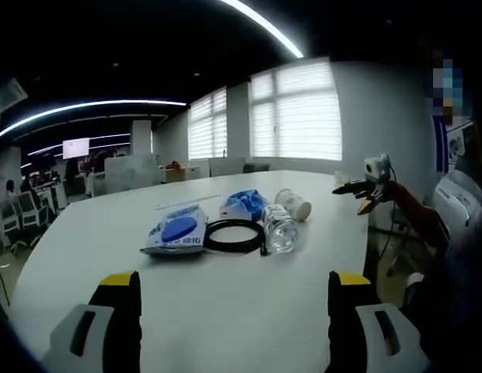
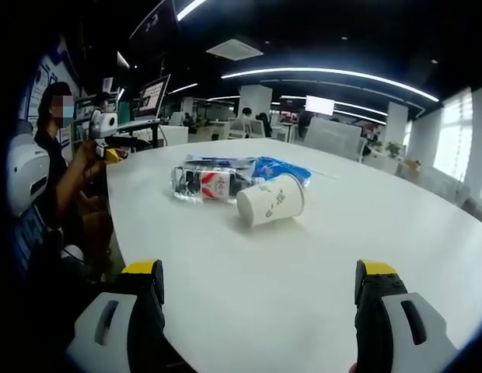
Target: Arrange the tabletop items into an orderly group along one side of the table until the central work area is clear of visible clutter.
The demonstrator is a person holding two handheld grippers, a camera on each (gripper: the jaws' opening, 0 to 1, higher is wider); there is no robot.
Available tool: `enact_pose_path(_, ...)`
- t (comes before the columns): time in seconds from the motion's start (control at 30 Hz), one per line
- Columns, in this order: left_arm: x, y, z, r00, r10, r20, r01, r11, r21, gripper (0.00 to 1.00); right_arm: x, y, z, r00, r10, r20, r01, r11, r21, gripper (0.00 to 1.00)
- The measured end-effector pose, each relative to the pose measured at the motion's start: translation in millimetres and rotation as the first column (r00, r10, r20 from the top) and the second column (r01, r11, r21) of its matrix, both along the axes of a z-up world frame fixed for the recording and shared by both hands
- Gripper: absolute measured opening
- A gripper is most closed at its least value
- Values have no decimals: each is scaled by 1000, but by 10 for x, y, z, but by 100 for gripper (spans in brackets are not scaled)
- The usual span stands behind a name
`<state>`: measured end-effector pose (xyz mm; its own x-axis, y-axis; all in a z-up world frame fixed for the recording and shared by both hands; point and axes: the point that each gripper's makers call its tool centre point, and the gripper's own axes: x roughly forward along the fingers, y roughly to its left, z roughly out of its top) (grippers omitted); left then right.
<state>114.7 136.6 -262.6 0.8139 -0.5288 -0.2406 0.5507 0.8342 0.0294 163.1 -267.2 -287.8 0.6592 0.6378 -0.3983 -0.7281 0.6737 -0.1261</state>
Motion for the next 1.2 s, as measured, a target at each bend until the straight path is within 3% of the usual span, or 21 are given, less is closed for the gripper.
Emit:
enact_pose_path(0.33,56,-90,75,1000,-17,2,17,1000,-2,100,8,27,15,1000,4,1,-4,1000,4,100)
enact_pose_path(1.2,256,-191,60,1000,-11,-4,11,1000,-5,100,68,117,59,1000,19,15,-19,1000,3,100)
